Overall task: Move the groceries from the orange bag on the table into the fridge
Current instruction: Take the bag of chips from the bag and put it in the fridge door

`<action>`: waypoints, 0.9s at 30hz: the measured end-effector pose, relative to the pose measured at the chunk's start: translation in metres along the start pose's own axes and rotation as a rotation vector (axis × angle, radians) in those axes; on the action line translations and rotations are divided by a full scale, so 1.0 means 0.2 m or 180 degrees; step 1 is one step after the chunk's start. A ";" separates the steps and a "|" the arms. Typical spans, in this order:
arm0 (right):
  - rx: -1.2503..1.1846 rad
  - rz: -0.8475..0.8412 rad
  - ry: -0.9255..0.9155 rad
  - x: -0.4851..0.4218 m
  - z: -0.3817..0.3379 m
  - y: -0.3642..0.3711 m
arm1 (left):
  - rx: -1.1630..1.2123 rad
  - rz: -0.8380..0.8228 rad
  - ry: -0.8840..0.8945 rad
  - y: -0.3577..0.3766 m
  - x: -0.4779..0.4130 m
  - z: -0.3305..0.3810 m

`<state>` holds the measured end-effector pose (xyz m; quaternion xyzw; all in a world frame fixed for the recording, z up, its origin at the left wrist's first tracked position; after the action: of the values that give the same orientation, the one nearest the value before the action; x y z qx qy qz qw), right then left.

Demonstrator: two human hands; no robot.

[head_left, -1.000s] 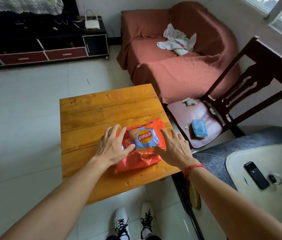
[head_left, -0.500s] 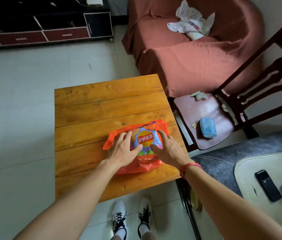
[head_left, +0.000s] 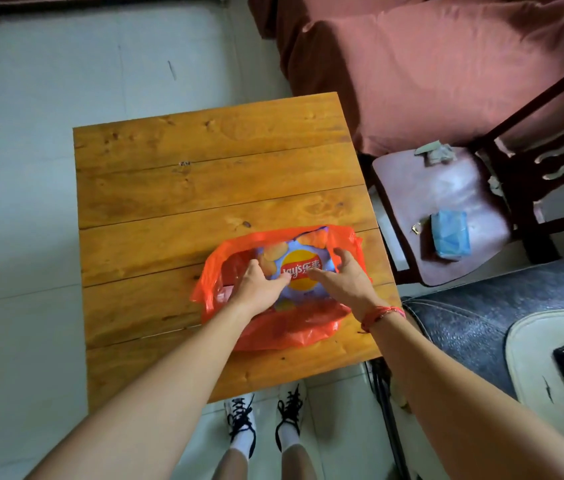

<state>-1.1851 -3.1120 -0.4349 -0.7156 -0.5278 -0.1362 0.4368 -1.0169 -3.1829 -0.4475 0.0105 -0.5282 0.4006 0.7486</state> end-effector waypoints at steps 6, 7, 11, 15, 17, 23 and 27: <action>-0.0275 -0.0100 0.0136 -0.14 0.09 0.03 | 0.0538 0.0043 -0.0223 0.06 -0.14 -0.04; -0.0261 -0.0129 0.0132 -0.16 0.10 0.04 | 0.0638 -0.0002 -0.0289 0.07 -0.15 -0.05; -0.0095 -0.0252 0.0054 -0.21 0.10 0.04 | 0.0907 -0.0079 -0.0368 0.12 -0.16 -0.05; -0.0111 -0.0378 0.0027 -0.19 0.09 0.01 | 0.0963 0.0001 -0.0312 0.15 -0.16 -0.07; -0.0195 -0.0382 0.0027 -0.18 0.09 0.00 | 0.0980 -0.0036 -0.0287 0.15 -0.17 -0.07; -0.0302 -0.0451 -0.0086 -0.15 0.09 0.00 | 0.0960 -0.0063 -0.0208 0.14 -0.14 -0.08; -0.0537 -0.0488 -0.0181 -0.08 0.05 0.00 | 0.0841 0.0112 0.0004 0.09 -0.06 -0.08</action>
<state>-1.1955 -3.1139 -0.4515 -0.7109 -0.5798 -0.1928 0.3482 -1.0179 -3.1711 -0.4723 0.0995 -0.4705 0.4798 0.7338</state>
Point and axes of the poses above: each hand's wrist, its own x-axis away from the middle knuckle, its own y-axis out of the palm, z = x × y, the point moved 3 cm from there along -x, towards the middle knuckle, and after that the axes turned 5 degrees about -y, right-handed, at the moved point
